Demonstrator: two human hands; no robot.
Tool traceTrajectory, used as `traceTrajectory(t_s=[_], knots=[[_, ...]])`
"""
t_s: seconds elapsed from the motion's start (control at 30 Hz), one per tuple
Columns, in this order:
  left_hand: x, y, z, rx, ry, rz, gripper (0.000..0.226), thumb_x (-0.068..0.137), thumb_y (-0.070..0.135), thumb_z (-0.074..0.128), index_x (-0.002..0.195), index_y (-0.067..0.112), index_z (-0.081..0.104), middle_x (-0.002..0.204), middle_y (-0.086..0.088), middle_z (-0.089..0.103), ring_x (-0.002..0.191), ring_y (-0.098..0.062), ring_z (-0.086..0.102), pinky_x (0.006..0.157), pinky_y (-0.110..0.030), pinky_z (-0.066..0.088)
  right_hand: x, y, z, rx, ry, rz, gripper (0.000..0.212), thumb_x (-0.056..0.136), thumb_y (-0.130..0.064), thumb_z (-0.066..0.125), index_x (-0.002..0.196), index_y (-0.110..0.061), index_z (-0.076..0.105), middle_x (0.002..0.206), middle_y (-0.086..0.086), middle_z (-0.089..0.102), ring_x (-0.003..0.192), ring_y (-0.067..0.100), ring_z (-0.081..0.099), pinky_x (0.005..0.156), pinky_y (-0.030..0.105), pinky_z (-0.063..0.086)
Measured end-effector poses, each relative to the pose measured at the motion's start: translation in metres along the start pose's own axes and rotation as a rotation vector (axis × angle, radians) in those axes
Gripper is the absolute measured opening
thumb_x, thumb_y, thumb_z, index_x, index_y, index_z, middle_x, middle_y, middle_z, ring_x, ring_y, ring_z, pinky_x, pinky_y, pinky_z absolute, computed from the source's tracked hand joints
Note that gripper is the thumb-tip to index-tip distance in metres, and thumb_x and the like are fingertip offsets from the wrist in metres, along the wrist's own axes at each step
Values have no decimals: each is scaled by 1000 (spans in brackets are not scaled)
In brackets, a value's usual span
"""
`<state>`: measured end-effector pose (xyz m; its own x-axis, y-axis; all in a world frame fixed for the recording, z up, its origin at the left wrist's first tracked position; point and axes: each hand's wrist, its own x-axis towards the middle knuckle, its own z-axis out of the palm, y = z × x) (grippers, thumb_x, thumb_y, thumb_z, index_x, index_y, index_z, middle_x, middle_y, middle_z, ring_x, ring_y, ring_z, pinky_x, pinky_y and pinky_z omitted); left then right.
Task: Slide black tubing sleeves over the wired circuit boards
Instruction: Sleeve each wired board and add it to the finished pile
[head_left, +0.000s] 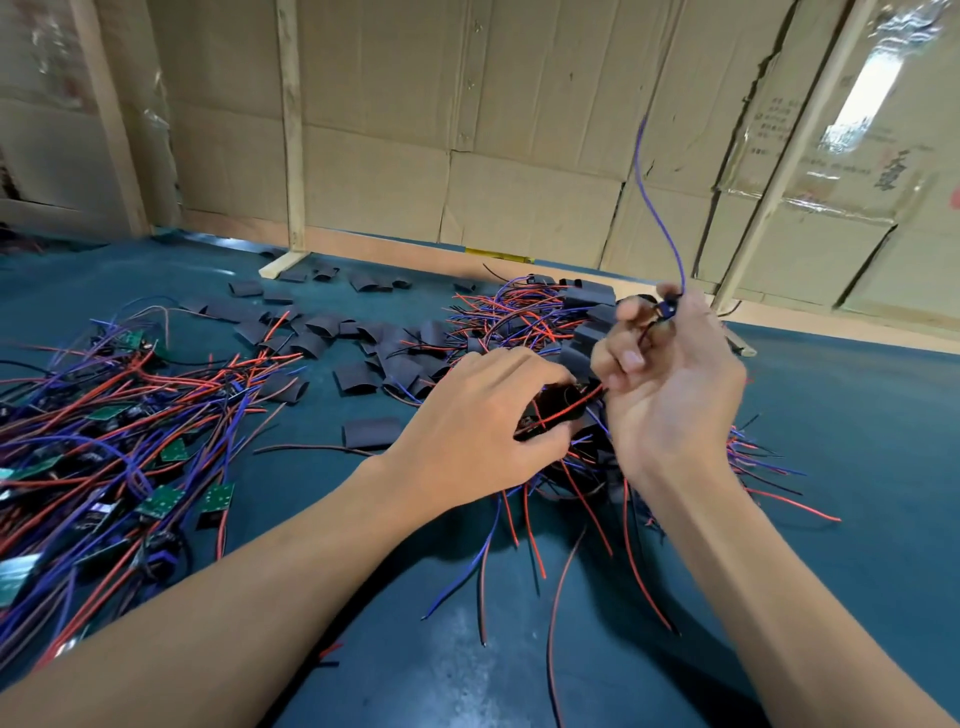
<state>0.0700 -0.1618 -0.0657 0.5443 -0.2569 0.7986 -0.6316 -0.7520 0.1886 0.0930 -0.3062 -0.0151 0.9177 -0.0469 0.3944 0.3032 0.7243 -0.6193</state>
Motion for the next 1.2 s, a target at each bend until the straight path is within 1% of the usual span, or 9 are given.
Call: traceTrajectory(t_s=[0.1,0.2,0.3,0.37,0.53,0.73,0.93,1.07,1.2], knots=[[-2,-3,-2,-30,-19,4,33,87,28,74,113,11,68,106,2,68,96,-18,63,83,-42,45,6,-12,-4,33,28,-50,18,107,-26,37,96,-16,47,74,7,56,48,12,33,46,23,28],[-3,-4,-3,-53,-19,-9,33,87,29,74,114,11,67,105,3,68,93,-15,61,84,-41,45,10,-21,-9,32,83,-65,22,108,-28,36,93,-16,47,74,6,56,49,13,31,48,24,26],[-3,-3,-3,-61,-8,-8,33,86,28,75,114,12,68,104,5,67,92,-9,55,83,-38,43,13,-24,-12,30,129,-66,23,109,-28,36,92,-17,47,75,6,55,50,14,30,48,24,27],[-3,-2,-4,-72,0,-15,33,86,27,76,114,12,68,103,5,67,91,-8,53,83,-37,43,14,-26,-13,35,145,-62,23,109,-28,36,93,-17,47,75,6,55,51,14,30,48,24,27],[-3,-2,-7,-100,-23,-14,34,85,25,77,115,11,67,106,3,67,95,-8,53,84,-40,45,17,-27,-17,38,188,-64,23,109,-28,37,93,-16,48,71,6,56,49,14,31,48,25,25],[-3,-1,-7,-148,-40,-11,36,86,23,76,118,11,66,114,3,66,105,-10,57,91,-39,47,18,-29,-19,24,221,-69,22,108,-29,39,94,-15,49,72,7,58,48,15,32,48,24,27],[-4,-1,-5,-137,-29,-8,35,87,24,76,118,12,66,114,4,65,107,-11,58,92,-40,47,17,-28,-18,12,200,-78,22,109,-28,38,95,-14,48,71,7,57,48,15,32,48,24,26],[-3,-3,-5,-158,-36,-30,35,88,25,74,119,11,65,112,2,65,104,-16,60,90,-41,48,16,-28,-17,9,177,-93,22,109,-27,36,96,-14,48,72,8,55,48,15,31,47,24,25],[-3,-4,-5,-180,-45,-39,36,89,26,73,120,12,64,112,3,64,104,-16,61,91,-39,48,17,-29,-18,4,181,-102,22,109,-28,36,96,-14,48,72,8,56,48,15,32,47,24,26]])
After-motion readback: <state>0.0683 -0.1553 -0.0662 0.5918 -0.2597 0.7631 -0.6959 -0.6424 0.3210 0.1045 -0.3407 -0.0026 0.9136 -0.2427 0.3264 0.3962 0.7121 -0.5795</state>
